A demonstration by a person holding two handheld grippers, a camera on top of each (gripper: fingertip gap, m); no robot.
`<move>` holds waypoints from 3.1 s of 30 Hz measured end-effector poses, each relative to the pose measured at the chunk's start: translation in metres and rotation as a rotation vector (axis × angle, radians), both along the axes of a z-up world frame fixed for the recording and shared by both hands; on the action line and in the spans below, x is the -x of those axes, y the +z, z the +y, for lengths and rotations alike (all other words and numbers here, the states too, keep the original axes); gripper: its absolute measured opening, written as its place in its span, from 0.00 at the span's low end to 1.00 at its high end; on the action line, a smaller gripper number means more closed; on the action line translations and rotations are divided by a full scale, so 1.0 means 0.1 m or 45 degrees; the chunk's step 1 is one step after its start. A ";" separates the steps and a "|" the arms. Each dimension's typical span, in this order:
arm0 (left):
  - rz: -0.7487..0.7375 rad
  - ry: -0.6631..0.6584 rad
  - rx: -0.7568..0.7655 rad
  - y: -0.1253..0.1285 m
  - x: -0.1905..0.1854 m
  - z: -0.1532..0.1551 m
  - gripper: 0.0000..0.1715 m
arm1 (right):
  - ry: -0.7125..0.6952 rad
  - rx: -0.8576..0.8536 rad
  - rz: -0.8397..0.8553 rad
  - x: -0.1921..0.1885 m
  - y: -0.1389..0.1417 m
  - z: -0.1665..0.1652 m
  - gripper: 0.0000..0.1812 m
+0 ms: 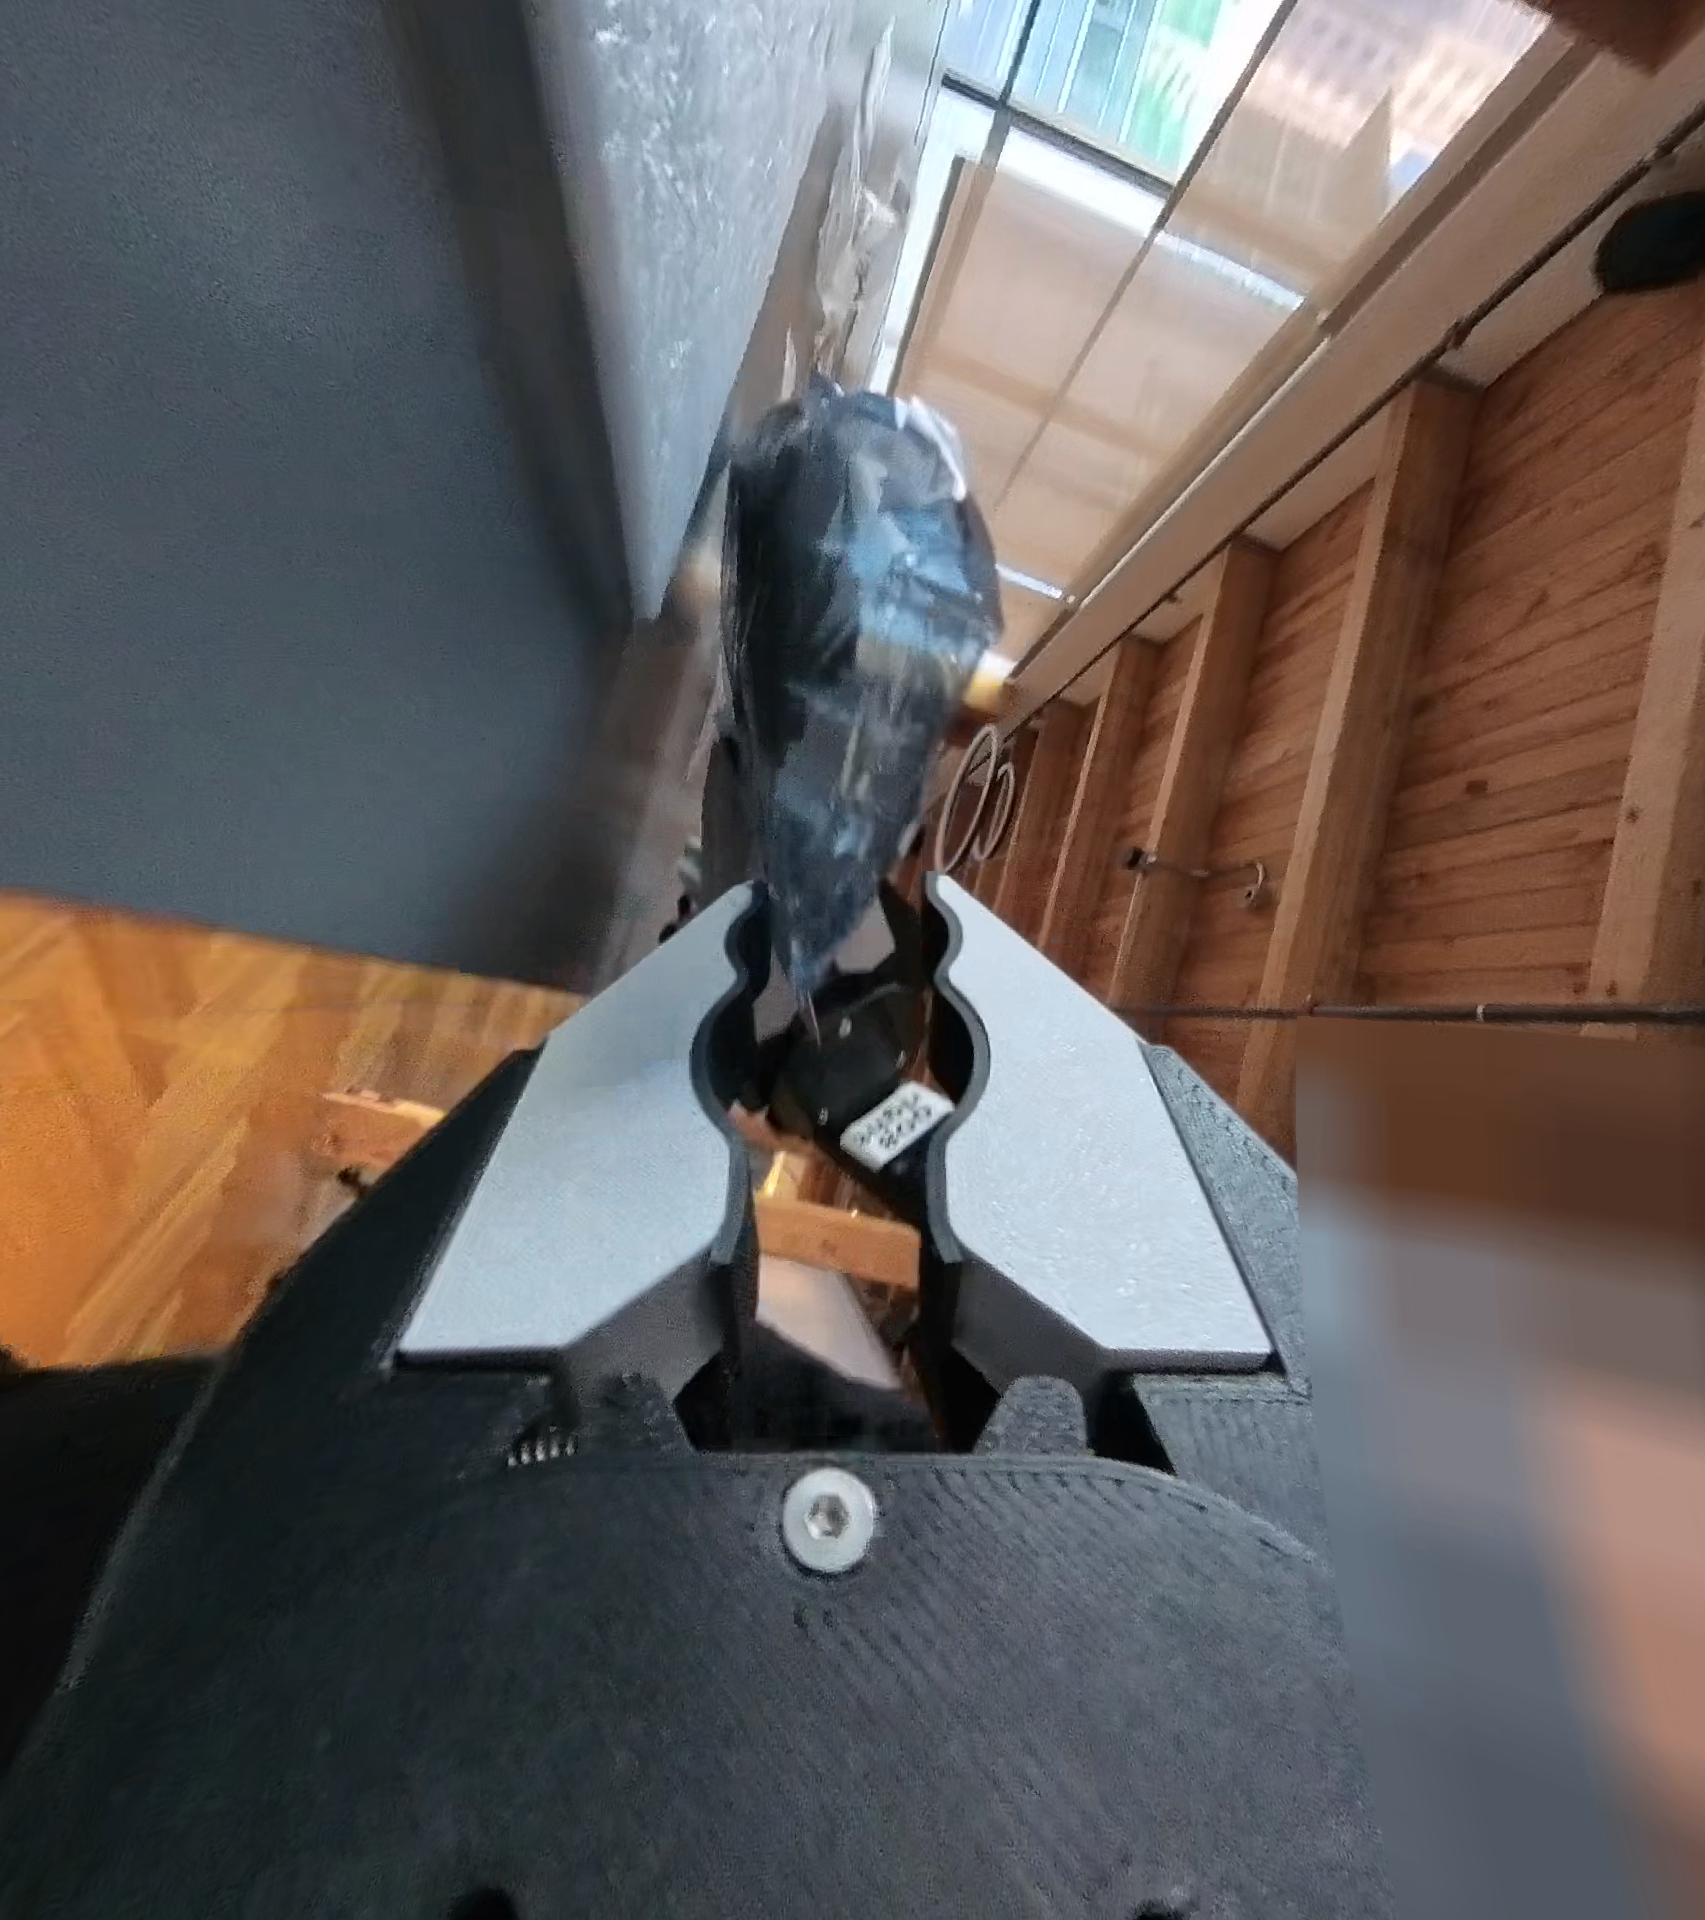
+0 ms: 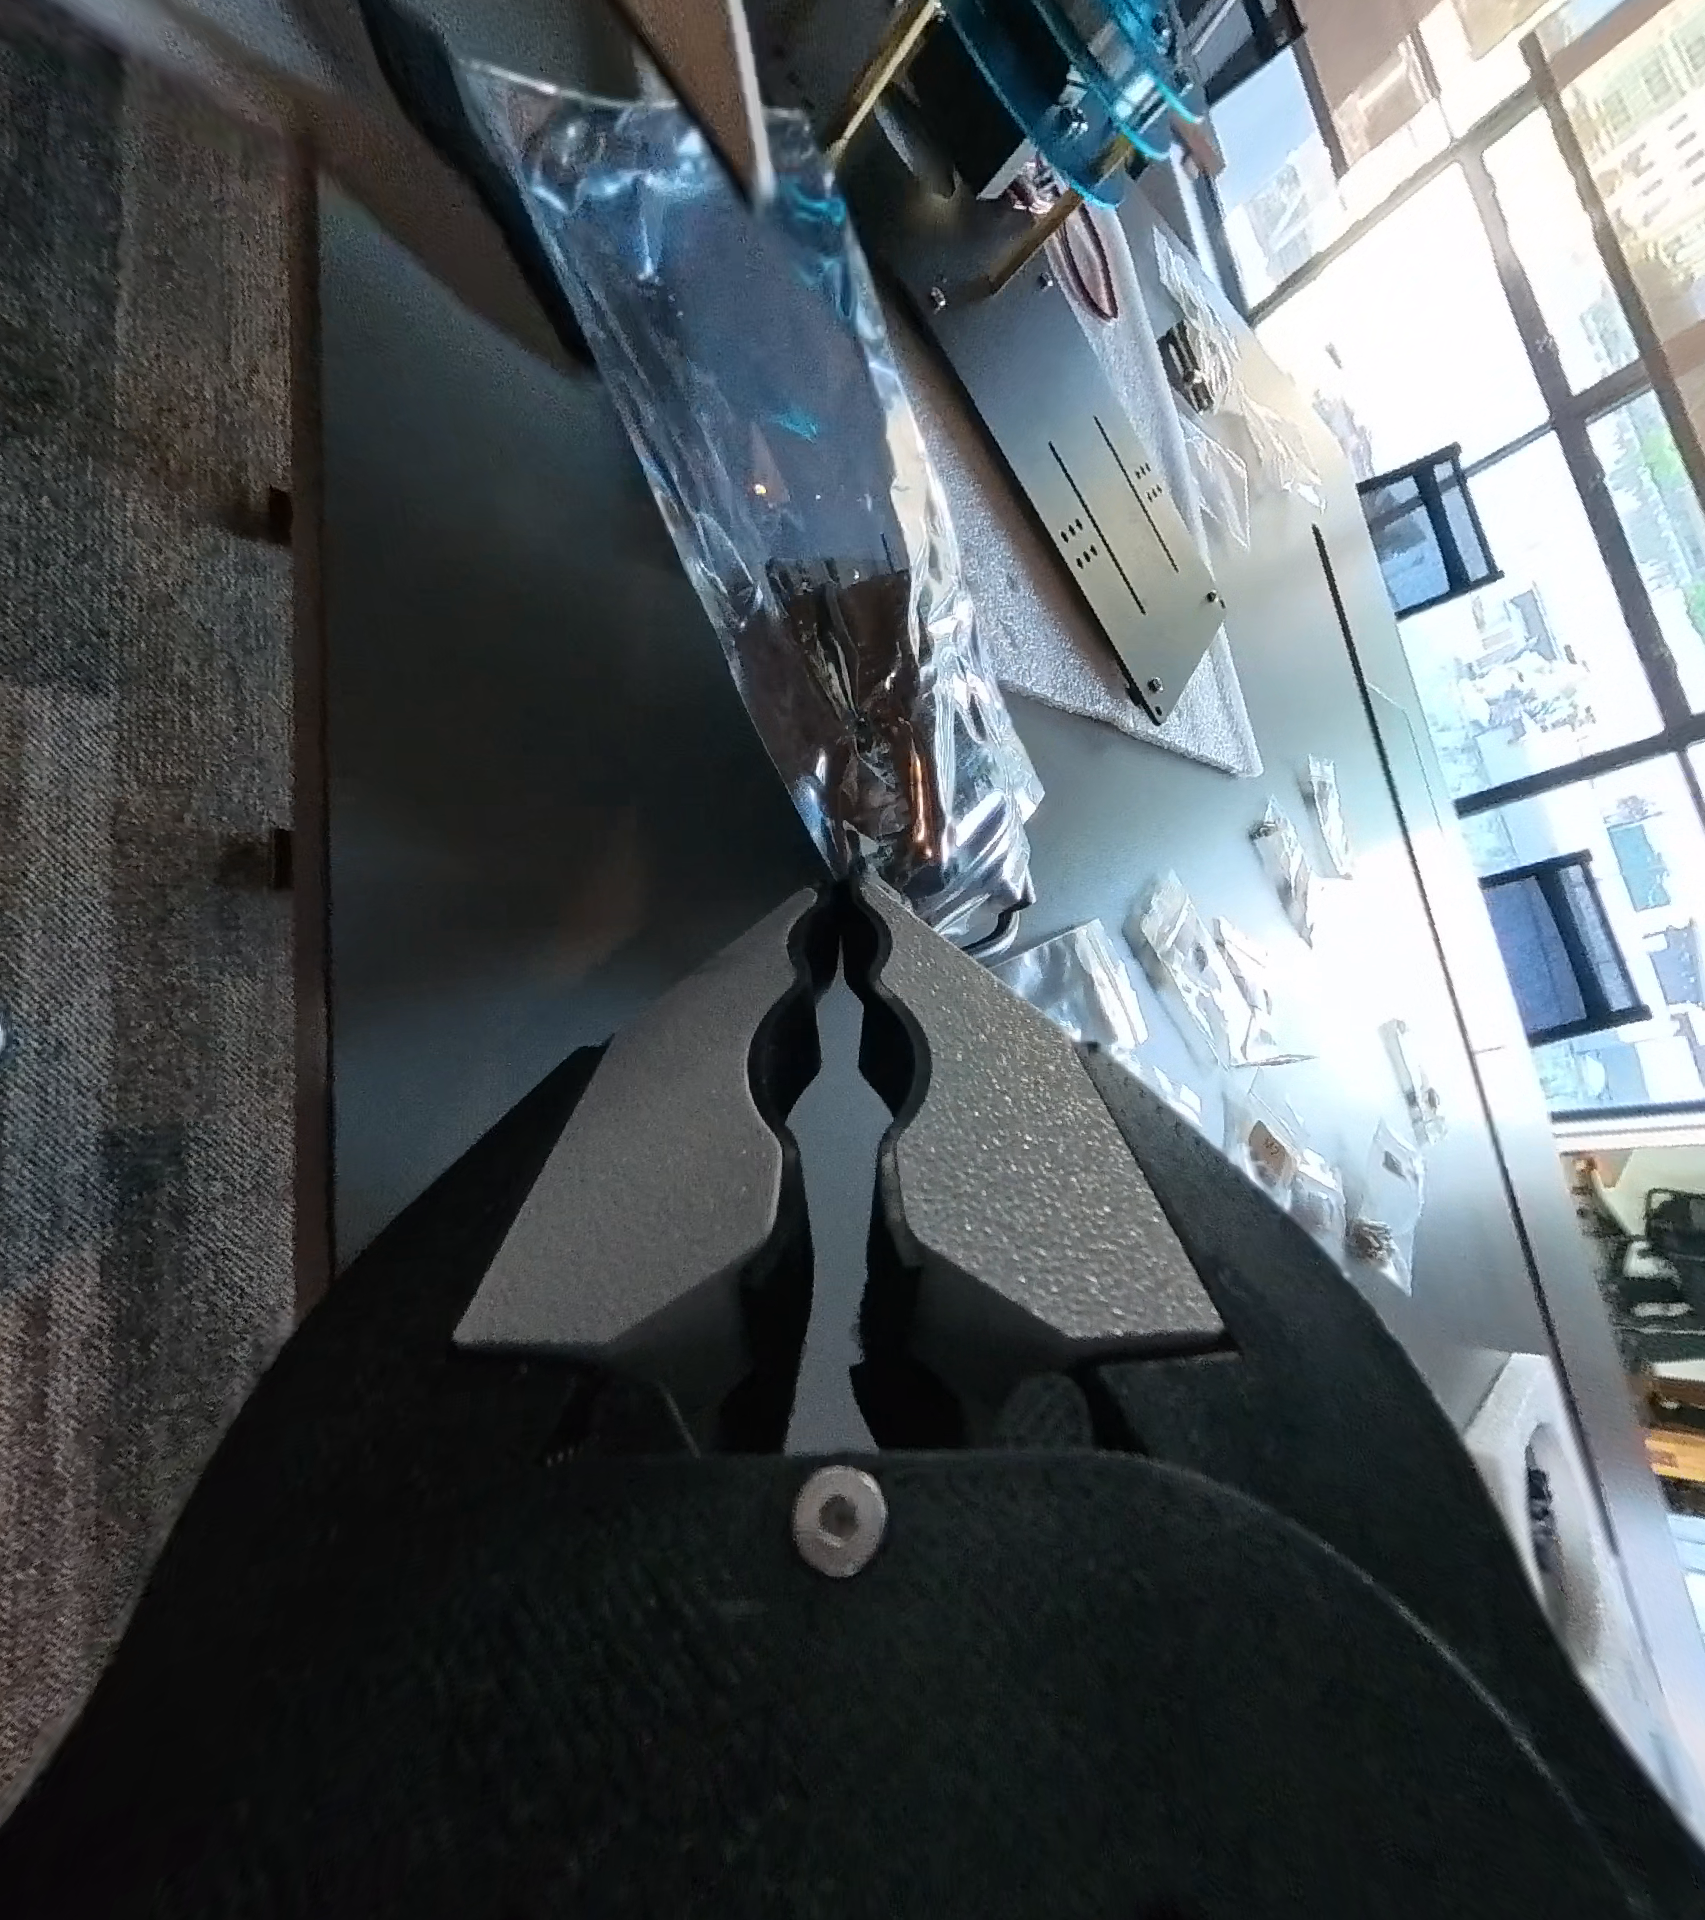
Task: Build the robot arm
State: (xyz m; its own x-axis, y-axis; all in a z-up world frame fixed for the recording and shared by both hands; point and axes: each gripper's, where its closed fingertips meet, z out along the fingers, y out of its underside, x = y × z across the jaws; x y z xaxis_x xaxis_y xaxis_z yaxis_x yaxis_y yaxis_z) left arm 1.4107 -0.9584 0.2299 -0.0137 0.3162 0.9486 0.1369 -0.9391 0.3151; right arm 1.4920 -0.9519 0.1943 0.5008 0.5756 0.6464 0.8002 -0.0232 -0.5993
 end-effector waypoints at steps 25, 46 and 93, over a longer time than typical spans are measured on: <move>0.629 -0.841 -1.627 -0.31 -0.85 0.88 0.09 | -0.897 0.757 1.157 -0.33 -0.12 -0.06 0.08; 0.303 -1.111 -1.165 -0.38 -0.88 0.79 0.02 | -0.975 0.679 1.218 -0.43 -0.17 0.12 0.00; 0.035 -0.876 -1.408 -0.06 -0.85 0.63 0.00 | -0.504 0.732 1.790 -0.53 0.51 0.21 0.00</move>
